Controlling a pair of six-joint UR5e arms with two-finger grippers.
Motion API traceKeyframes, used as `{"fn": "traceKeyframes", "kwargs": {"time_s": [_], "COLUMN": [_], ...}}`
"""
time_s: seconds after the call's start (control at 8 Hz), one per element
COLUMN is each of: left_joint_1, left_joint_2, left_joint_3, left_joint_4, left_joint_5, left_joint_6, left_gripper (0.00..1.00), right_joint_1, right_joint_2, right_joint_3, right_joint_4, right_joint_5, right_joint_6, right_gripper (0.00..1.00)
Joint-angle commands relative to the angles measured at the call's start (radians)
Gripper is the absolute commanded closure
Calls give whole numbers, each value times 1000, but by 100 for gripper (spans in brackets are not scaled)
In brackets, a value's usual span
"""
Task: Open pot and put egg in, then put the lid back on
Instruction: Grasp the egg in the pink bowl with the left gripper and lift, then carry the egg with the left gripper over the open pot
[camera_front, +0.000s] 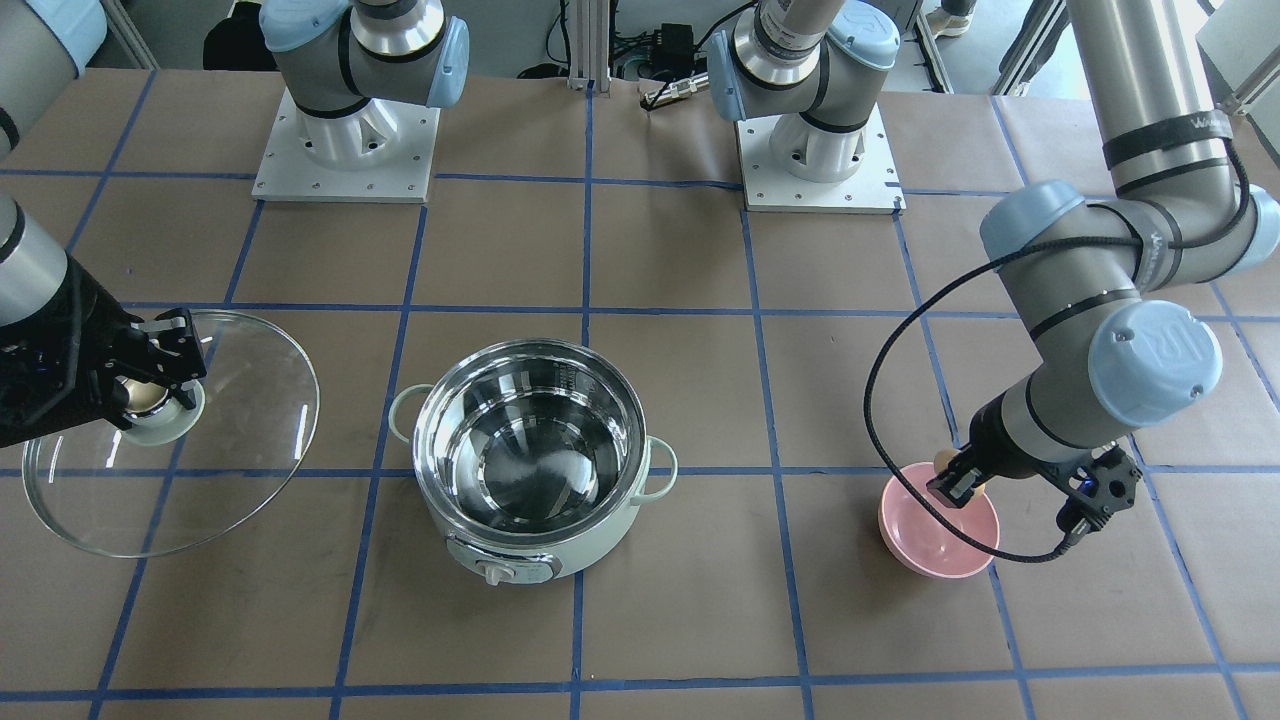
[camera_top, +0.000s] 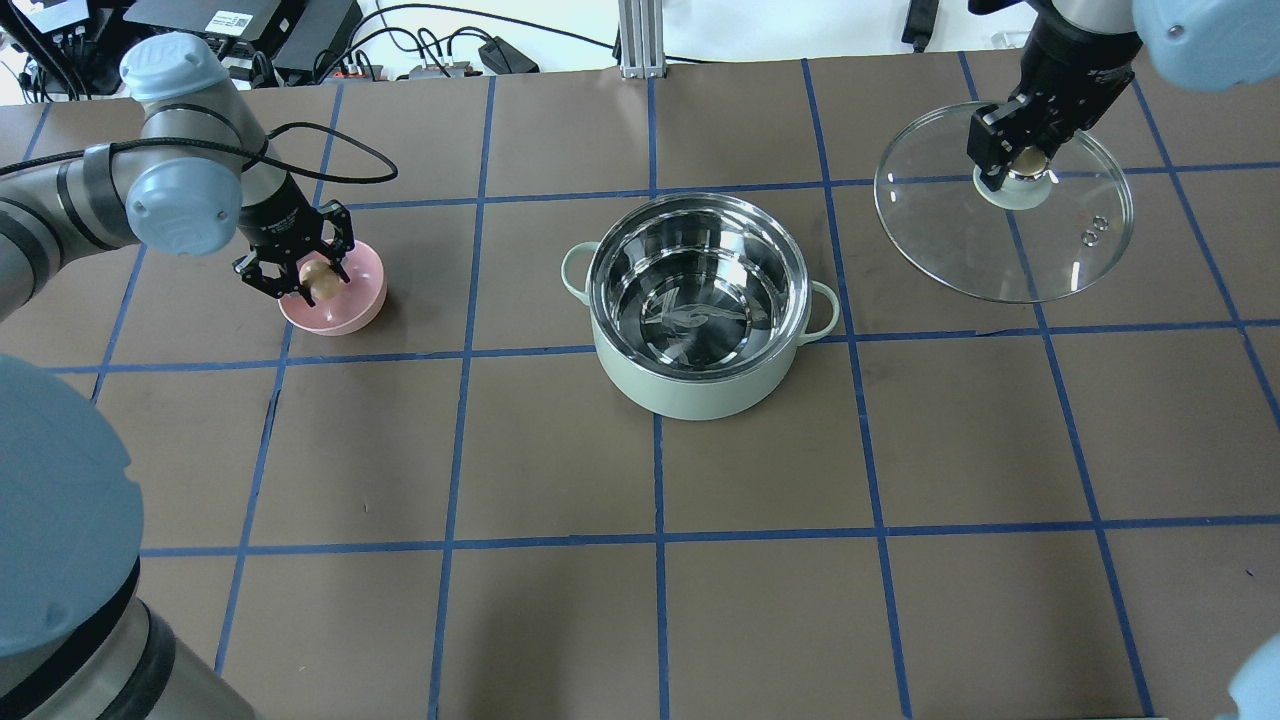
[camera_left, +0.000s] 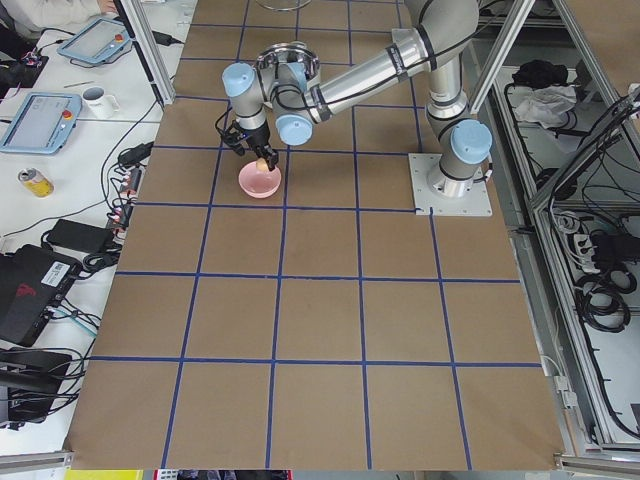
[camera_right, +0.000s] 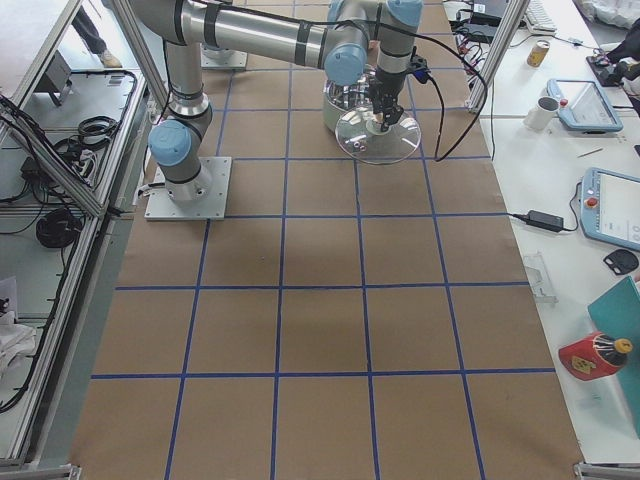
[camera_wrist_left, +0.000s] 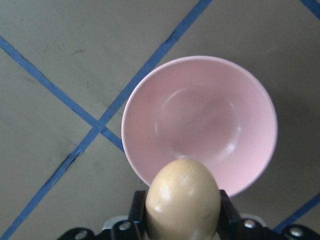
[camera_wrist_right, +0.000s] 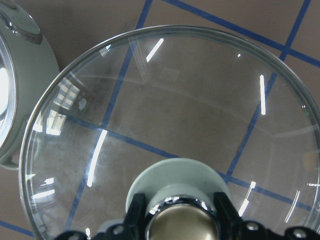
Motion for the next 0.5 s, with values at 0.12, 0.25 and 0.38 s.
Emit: {"fn": "traceKeyframes", "kwargs": {"time_s": [0.12, 0.25, 0.38], "left_joint_1": [-262, -333, -394], "left_joint_2": [87, 89, 86], "left_joint_3": [144, 158, 160], "left_joint_4": [-174, -164, -159], "left_joint_5": [1, -4, -34], "left_joint_6": [43, 72, 167], "left_gripper": [100, 100, 100], "right_joint_1": [-28, -28, -28], "right_joint_2": [-4, -9, -7], "right_joint_3": [5, 8, 12], "right_joint_4": [8, 8, 10], "right_joint_5": [29, 31, 29], "right_joint_6": [-24, -25, -25], "right_gripper": [100, 100, 100]}}
